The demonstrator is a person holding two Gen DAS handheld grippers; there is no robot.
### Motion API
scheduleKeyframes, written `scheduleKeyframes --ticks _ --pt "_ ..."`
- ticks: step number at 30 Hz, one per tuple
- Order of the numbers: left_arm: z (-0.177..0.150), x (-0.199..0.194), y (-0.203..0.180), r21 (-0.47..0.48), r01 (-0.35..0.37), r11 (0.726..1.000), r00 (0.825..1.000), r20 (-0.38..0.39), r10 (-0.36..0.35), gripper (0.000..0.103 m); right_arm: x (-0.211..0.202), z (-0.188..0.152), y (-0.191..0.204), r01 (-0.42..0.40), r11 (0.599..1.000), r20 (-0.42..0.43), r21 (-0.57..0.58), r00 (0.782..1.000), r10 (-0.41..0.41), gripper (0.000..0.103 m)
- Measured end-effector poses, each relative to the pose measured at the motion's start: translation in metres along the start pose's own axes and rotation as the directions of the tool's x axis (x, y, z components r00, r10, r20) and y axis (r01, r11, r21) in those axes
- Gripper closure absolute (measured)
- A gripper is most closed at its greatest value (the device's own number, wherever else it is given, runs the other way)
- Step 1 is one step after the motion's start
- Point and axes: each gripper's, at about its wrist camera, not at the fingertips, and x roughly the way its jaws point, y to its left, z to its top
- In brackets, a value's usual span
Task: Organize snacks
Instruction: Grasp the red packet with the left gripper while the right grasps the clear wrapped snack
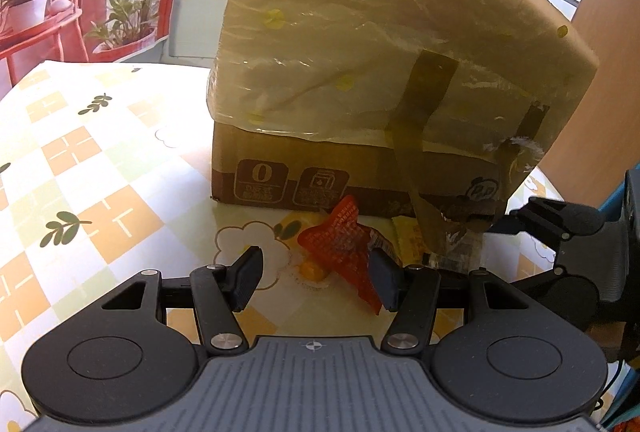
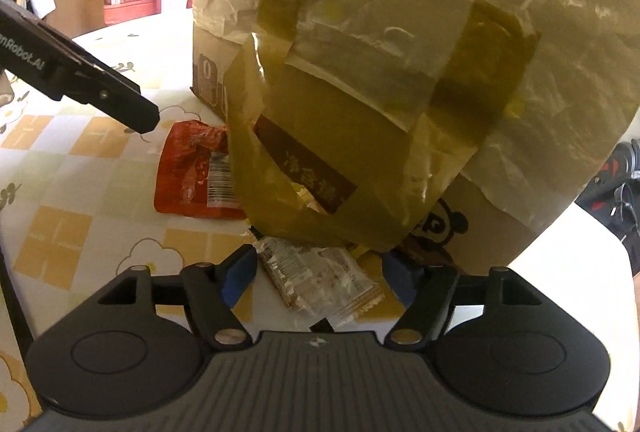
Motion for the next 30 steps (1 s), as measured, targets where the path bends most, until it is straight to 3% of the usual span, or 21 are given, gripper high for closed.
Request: scheduleKeyframes --ticks 7,11,13,25,30 --pt "-0.002 -0.002 0.004 -0.013 0.004 1.0 1.0 0.007 -0.004 0.042 -0.011 -0.009 -0.006 0.037 0.985 -0.04 0.167 0.999 -0.031 0.042" --pt "-0.004 0.0 0.006 -0.013 0.006 1.0 1.0 -0.001 -0.006 0.042 -0.028 -0.026 -0.013 0.091 0.917 -0.079 0.387 0.995 -0.066 0.043" --pt "-0.005 0.001 0.005 -0.013 0.007 1.0 1.0 -0.003 -0.007 0.042 -0.035 -0.031 -0.014 0.111 0.892 -0.088 0.437 0.993 -0.08 0.043" --pt "-0.008 -0.004 0.004 -0.014 0.017 1.0 1.0 -0.002 -0.017 0.042 -0.03 -0.03 -0.006 0.098 0.962 -0.041 0.256 0.995 -0.09 0.04" --pt "-0.01 -0.003 0.003 -0.005 0.04 0.999 0.999 -0.005 -0.04 0.048 -0.028 -0.035 -0.012 0.04 0.956 -0.013 0.291 0.999 -0.038 0.053"
